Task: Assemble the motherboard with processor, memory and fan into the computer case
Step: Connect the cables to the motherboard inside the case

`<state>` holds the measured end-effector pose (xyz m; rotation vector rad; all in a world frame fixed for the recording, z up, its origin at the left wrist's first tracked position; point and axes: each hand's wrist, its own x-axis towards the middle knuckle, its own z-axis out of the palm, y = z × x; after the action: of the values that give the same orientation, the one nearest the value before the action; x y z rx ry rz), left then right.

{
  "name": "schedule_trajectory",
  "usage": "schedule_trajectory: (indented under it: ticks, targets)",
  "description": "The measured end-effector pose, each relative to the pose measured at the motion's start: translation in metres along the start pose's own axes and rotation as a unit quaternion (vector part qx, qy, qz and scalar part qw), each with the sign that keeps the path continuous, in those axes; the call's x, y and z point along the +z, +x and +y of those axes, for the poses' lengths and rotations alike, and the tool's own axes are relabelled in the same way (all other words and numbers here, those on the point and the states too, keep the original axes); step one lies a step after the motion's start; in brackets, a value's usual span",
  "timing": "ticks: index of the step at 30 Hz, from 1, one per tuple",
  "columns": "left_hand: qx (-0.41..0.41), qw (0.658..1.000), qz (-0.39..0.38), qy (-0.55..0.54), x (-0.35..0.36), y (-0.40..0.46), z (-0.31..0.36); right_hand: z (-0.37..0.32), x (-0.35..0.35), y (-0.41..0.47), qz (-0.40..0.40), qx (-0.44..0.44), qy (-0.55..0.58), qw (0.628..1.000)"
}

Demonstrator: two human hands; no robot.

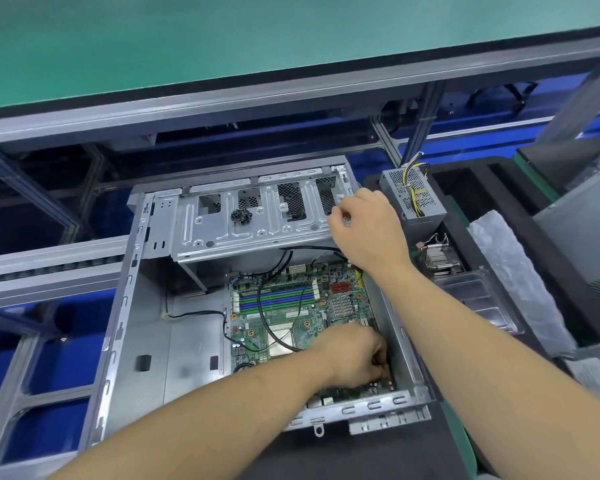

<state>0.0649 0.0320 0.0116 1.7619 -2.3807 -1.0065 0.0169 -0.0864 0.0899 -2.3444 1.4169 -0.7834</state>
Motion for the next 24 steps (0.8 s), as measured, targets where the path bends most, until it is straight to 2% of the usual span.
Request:
schedule_trajectory:
  ticks: [15, 24]
  targets:
    - [0.027, 0.998, 0.008, 0.055, 0.0025, 0.0021, 0.0021, -0.0007, 0.0003, -0.0004, 0.003, -0.003, -0.001, 1.000]
    - [0.020, 0.999, 0.013, 0.045, 0.0044, 0.0047, 0.0081, -0.0023, -0.0011, -0.0003, -0.001, -0.009, 0.000, 1.000]
